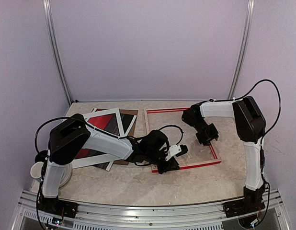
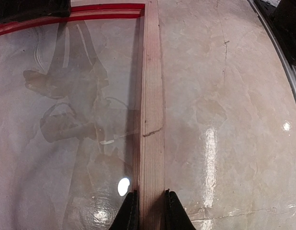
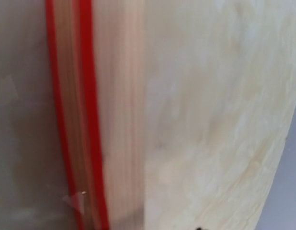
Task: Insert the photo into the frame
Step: Press the glass panel against the frame body.
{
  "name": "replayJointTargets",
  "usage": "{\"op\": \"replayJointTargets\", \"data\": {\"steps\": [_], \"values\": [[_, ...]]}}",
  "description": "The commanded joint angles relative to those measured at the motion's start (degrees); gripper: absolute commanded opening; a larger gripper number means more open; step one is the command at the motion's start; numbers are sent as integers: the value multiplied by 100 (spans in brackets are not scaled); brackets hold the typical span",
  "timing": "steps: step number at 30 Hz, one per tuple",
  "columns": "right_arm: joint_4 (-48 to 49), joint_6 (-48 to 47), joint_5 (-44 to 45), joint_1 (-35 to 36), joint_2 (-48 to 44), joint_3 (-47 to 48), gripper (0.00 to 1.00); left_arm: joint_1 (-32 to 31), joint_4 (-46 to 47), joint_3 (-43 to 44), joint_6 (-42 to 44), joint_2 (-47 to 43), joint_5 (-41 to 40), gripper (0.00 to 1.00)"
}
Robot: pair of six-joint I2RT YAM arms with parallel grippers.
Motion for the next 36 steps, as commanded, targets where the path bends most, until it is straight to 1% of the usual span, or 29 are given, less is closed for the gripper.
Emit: {"op": "replayJointTargets", "data": {"steps": [1,8,30,36], "values": [[513,-128,535,-424,448,356,42,-14,-499,-142,-39,8,121,0],[517,-350,529,-513,759,892,41,-12,-527,-127,-34,21,202,0],[254,-872,657,-971,2278,3394,42,-229,-478,-558,-56,-283,257,0],[441,-1120,824,-1048,2585,3859,42,-287,-455,-738,-74,-458,270,0]]}}
